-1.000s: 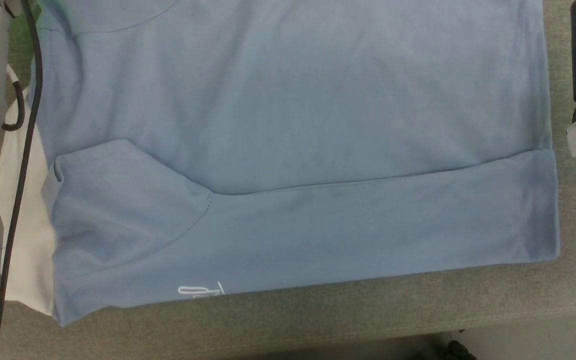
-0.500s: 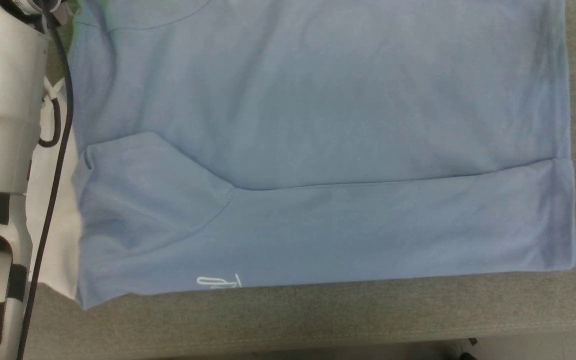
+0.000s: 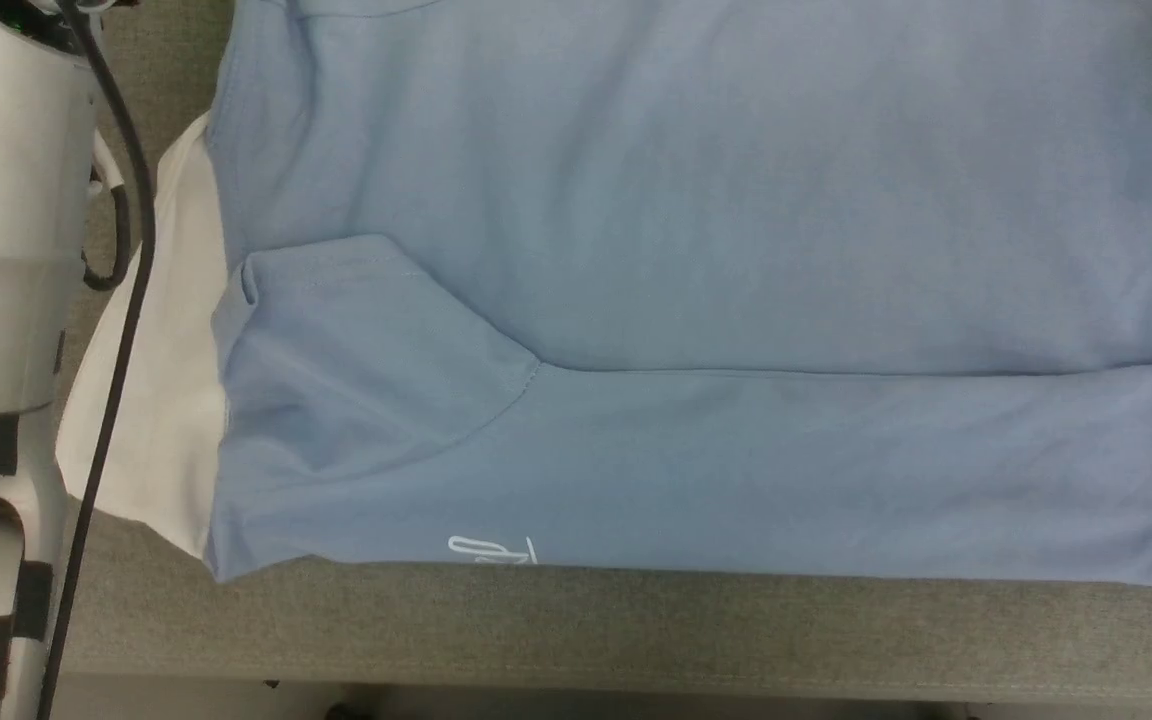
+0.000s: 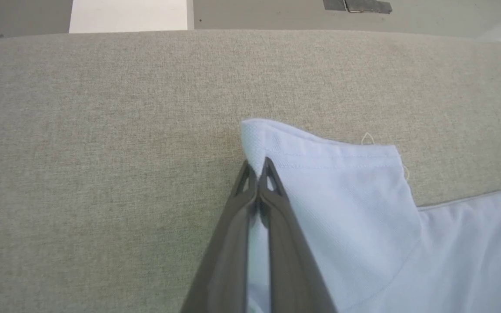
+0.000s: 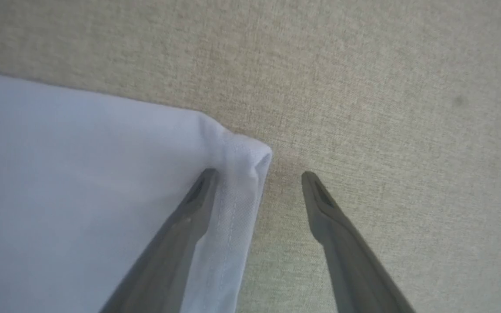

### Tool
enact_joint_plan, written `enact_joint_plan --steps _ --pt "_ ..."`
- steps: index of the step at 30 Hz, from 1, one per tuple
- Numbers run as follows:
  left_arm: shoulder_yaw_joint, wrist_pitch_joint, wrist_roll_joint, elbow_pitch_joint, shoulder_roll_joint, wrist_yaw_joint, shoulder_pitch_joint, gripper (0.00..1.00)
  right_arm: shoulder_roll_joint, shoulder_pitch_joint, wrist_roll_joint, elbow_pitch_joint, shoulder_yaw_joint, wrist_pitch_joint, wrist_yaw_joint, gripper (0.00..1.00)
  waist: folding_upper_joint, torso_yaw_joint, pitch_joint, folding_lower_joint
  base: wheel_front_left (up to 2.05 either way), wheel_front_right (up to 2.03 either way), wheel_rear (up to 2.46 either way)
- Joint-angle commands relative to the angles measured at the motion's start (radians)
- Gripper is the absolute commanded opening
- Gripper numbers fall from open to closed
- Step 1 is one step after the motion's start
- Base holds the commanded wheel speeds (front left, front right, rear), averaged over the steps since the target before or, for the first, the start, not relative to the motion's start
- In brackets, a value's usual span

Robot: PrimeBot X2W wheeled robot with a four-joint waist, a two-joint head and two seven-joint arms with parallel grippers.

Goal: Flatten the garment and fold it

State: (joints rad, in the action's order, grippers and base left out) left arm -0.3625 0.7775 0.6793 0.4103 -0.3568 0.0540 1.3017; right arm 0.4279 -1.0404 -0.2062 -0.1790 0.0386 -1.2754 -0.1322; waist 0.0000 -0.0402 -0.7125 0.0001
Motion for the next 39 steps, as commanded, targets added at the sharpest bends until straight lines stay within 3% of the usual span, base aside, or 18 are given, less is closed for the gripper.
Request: enact_joint_plan --steps 1,5,6,7,8,14,26,39 --pt "0.003 0.0 0.013 -0.011 -0.005 0.002 -0.016 0.0 0.0 0.003 0.01 -0.007 0.005 -0.017 0.002 1.0 0.0 -0.015 -0.017 -0.0001 0.0 0.0 0.0" --pt "0.002 -0.004 0.016 -0.035 -0.009 0.001 -0.024 0.0 -0.01 0.031 0.004 -0.006 -0.004 -0.043 0.002 1.0 0.0 -0.018 -0.026 -0.0001 0.0 0.0 0.0" --pt "0.004 -0.006 0.019 -0.04 -0.008 0.002 -0.027 0.0 -0.017 0.034 0.002 -0.004 -0.013 -0.049 0.002 0.46 0.0 -0.017 -0.027 -0.0001 0.0 0.0 0.0" --pt "0.004 -0.007 0.02 -0.042 -0.009 0.003 -0.03 0.0 -0.022 0.035 0.001 -0.002 -0.023 -0.05 0.002 0.31 0.0 -0.017 -0.027 -0.0001 0.0 0.0 0.0" --pt "0.005 -0.009 0.021 -0.044 -0.01 0.003 -0.033 0.0 -0.027 0.035 0.0 0.005 -0.032 -0.046 0.002 0.0 0.0 -0.015 -0.025 -0.0001 0.0 0.0 0.0" --pt "0.02 -0.038 0.036 -0.036 -0.012 0.005 -0.062 0.0 -0.038 0.037 -0.004 0.029 -0.045 0.025 0.002 0.0 0.0 0.002 0.027 -0.0001 0.0 0.0 0.0" --pt "0.04 -0.099 0.056 -0.033 -0.033 -0.001 -0.177 0.0 -0.009 0.155 -0.067 -0.032 -0.054 0.265 0.002 0.0 0.0 0.012 0.254 -0.0001 0.0 0.0 0.0" --pt "0.077 -0.121 0.101 -0.131 -0.069 0.055 -0.427 0.0 -0.021 0.386 -0.127 -0.119 -0.071 0.429 0.002 0.0 0.0 0.009 0.416 -0.0001 0.0 0.0 0.0"
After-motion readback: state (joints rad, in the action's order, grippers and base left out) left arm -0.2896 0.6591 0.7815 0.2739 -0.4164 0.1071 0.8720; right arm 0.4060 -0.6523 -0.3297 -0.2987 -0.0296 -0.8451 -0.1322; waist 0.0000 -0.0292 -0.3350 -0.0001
